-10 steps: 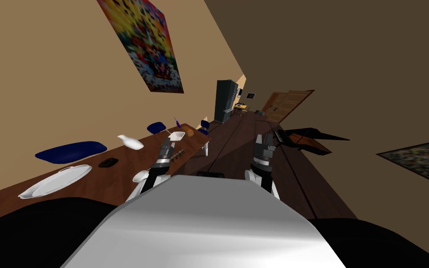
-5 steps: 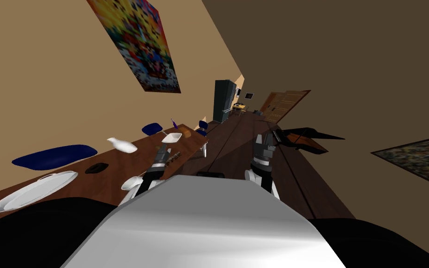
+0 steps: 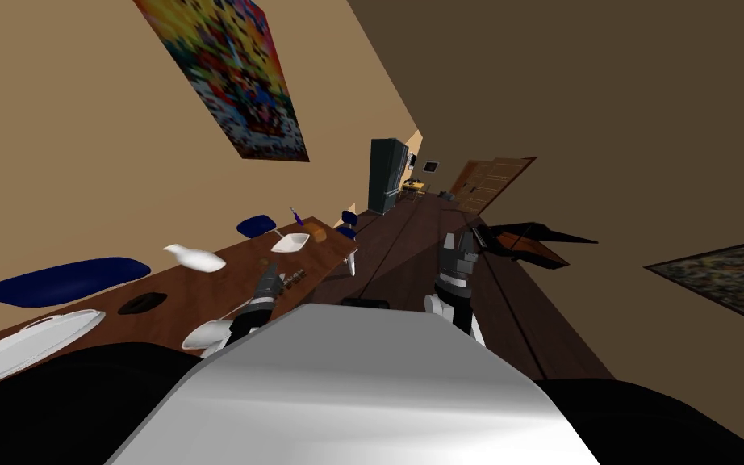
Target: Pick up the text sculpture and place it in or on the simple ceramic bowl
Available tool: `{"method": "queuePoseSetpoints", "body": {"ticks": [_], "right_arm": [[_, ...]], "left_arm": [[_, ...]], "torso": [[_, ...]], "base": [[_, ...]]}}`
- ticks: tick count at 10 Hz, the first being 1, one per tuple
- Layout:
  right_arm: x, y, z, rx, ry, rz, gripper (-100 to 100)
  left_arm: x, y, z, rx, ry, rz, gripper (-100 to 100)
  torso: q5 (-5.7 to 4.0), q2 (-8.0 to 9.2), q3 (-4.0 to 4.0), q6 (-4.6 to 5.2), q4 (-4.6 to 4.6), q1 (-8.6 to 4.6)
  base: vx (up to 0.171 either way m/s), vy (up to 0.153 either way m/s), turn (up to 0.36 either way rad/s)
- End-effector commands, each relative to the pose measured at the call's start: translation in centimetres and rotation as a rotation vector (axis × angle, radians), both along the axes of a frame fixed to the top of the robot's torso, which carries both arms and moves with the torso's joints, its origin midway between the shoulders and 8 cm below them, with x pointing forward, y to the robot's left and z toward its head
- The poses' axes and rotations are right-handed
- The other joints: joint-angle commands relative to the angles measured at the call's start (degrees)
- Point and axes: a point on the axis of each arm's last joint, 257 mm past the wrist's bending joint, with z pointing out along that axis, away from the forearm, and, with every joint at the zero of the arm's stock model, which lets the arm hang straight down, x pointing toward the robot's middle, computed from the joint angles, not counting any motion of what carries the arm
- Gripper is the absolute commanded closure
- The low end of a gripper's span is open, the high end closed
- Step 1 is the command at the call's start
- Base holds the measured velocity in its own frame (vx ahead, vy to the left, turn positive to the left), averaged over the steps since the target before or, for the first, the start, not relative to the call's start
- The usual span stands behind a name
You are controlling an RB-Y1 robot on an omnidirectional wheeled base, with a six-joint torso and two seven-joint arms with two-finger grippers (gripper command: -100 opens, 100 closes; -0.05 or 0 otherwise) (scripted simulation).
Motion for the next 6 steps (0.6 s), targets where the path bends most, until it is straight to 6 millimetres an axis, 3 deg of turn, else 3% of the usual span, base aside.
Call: {"method": "queuePoseSetpoints", "body": {"ticks": [1, 6], "right_arm": [[0.0, 0.0, 0.0, 0.000, 0.000, 0.000, 0], [0.0, 0.0, 0.0, 0.000, 0.000, 0.000, 0]], "left_arm": [[-1.8, 2.1, -2.0, -0.037, 0.052, 0.059, -100], [-8.7, 8.0, -7.6, -0.148, 0.177, 0.256, -100]], "torso": [[0.00, 0.00, 0.00, 0.00, 0.00, 0.00], [0.00, 0.02, 0.00, 0.00, 0.00, 0.06]], "base": [[0.127, -0.058, 0.013], [0.106, -0.056, 0.027]]}}
